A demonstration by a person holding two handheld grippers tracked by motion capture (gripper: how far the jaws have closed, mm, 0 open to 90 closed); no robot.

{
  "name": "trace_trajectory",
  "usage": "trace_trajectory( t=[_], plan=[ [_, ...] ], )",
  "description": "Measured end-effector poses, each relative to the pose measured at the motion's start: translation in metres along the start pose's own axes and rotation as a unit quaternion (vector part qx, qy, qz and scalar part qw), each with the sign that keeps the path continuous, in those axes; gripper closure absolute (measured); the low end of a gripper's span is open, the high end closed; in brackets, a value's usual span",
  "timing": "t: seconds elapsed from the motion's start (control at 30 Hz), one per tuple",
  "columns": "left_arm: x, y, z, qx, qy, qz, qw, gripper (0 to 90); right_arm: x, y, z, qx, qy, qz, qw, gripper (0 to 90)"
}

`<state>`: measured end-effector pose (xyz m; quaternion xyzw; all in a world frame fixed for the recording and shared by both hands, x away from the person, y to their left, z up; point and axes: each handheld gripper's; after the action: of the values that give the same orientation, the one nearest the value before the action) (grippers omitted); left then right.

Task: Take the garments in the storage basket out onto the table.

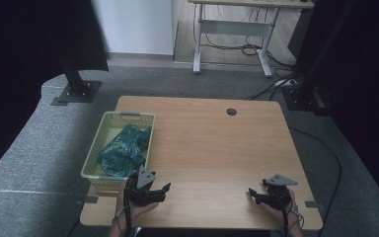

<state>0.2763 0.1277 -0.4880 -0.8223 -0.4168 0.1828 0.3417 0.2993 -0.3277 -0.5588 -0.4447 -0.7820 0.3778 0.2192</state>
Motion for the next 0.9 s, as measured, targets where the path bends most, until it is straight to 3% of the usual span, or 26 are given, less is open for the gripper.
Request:
trace_trajectory(
  t=[0.23,0.47,0.83,0.9],
  plan=[
    [0.003,-0.006,-0.004,0.001,0.012,-0.017,0.9998,29.9,0.0,0.0,0.0,0.0,0.004,0.003,1.0,25.4],
    [0.009,-0.014,-0.01,-0.003,0.016,-0.022,0.9996,29.6,0.0,0.0,0.0,0.0,0.004,0.003,1.0,25.3],
    [0.023,-0.016,-0.013,-0.007,-0.009,-0.042,0.999,28.7,0.0,0.0,0.0,0.0,0.004,0.003,1.0,25.3],
    [0.026,-0.016,-0.014,-0.009,-0.011,-0.035,0.9993,27.6,0.0,0.0,0.0,0.0,0.004,0.003,1.0,25.3]
  ],
)
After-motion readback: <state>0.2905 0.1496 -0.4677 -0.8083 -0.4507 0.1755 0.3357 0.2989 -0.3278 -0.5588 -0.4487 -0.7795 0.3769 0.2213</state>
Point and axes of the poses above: each handheld gripper's, and its own axes: y roughly forward along the jaws, z roughly out of its underside, x roughly to its left, and after that the axes turned 11 degrees about x, right-handed
